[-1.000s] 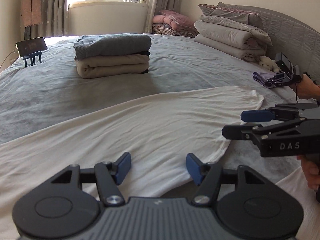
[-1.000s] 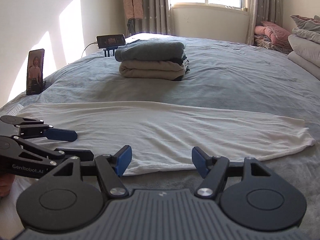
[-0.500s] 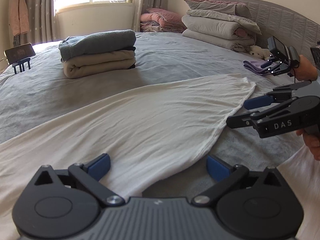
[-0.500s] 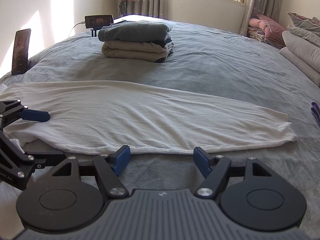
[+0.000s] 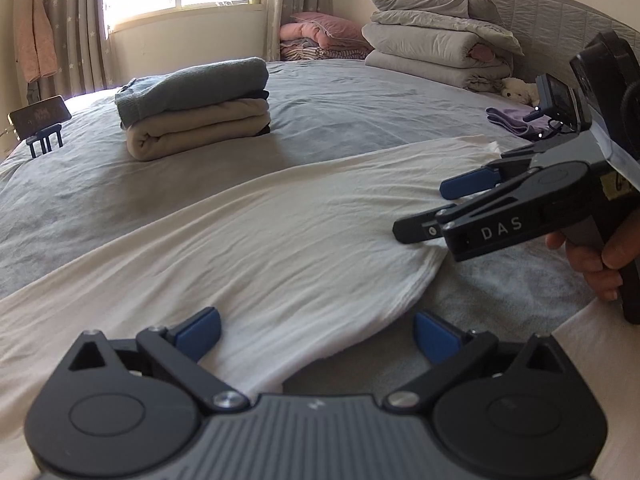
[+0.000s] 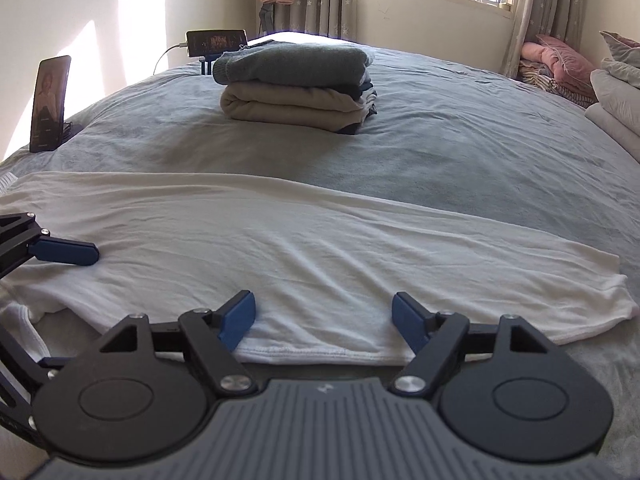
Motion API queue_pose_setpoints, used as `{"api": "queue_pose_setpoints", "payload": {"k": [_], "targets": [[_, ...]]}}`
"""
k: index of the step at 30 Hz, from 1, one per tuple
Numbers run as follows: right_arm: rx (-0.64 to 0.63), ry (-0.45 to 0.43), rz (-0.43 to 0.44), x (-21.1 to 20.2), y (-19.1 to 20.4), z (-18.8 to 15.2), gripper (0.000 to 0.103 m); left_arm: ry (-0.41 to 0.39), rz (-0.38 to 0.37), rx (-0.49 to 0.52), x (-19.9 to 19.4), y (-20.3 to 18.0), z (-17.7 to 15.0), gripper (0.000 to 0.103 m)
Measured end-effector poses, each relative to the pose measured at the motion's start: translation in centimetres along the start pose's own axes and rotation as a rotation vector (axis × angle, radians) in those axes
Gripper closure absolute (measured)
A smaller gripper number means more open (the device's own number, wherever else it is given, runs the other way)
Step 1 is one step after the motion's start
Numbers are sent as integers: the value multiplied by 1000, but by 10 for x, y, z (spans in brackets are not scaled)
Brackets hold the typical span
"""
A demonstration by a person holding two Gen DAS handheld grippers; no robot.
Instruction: Fold clothes
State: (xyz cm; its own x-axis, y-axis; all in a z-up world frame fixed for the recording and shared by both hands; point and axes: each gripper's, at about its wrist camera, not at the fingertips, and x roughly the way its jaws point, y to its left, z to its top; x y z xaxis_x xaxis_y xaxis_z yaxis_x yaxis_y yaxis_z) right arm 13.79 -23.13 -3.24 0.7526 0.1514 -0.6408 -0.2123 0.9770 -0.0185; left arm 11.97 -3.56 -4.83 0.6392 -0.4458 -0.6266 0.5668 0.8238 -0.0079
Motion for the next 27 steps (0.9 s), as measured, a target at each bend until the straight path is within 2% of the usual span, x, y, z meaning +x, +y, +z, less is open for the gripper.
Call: {"api": "queue_pose_setpoints", "payload": {"k": [5, 11, 27], "targets": [[61, -27, -14, -10, -7, -9, 23, 0, 1, 1, 0, -1, -1, 0], [22, -28, -41, -6, 1, -8, 22, 1, 2, 2, 0, -1, -1, 0], [27, -39, -38, -6, -3, -11, 19, 1, 3, 2, 0, -1, -1, 0]]}}
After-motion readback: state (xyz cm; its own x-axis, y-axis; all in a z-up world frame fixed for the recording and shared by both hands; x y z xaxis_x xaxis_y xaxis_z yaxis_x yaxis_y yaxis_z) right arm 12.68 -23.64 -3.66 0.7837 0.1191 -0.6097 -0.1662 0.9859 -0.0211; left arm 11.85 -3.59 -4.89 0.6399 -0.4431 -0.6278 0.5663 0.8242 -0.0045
